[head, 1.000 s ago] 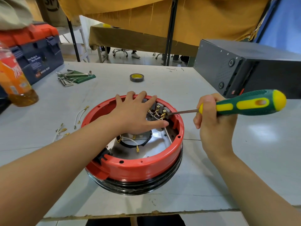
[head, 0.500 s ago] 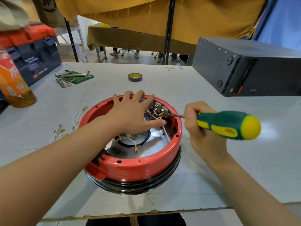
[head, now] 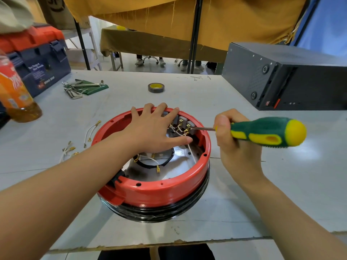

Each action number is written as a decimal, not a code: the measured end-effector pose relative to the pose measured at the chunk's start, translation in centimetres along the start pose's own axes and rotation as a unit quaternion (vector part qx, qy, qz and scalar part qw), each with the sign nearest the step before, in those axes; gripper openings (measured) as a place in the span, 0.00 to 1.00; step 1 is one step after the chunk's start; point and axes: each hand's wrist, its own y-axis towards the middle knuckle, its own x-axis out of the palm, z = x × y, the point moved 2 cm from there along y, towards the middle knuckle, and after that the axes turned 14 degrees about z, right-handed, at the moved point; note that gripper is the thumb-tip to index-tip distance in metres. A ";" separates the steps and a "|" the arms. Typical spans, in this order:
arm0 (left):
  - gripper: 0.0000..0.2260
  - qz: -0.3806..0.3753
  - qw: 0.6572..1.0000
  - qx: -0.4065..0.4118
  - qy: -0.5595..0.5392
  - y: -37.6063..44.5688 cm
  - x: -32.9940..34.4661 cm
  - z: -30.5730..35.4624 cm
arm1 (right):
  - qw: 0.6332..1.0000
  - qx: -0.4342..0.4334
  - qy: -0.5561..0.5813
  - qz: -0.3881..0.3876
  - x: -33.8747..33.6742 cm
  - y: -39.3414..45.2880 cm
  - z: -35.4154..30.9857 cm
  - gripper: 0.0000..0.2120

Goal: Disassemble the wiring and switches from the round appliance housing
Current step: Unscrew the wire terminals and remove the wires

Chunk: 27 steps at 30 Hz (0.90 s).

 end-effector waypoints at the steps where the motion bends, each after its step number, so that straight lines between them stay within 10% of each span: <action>1: 0.49 -0.001 1.000 0.000 0.000 0.0 0.0 0.0 | 1.000 0.016 0.016 0.015 -0.3 -0.1 0.1 0.12; 18: 0.49 -0.002 1.000 -0.002 0.003 0.0 0.1 0.0 | 0.986 0.120 0.048 0.103 -0.1 0.4 0.7 0.14; 27: 0.49 0.002 1.000 -0.001 0.010 0.0 0.1 0.1 | 0.998 0.037 0.029 0.047 -0.1 -0.3 0.2 0.11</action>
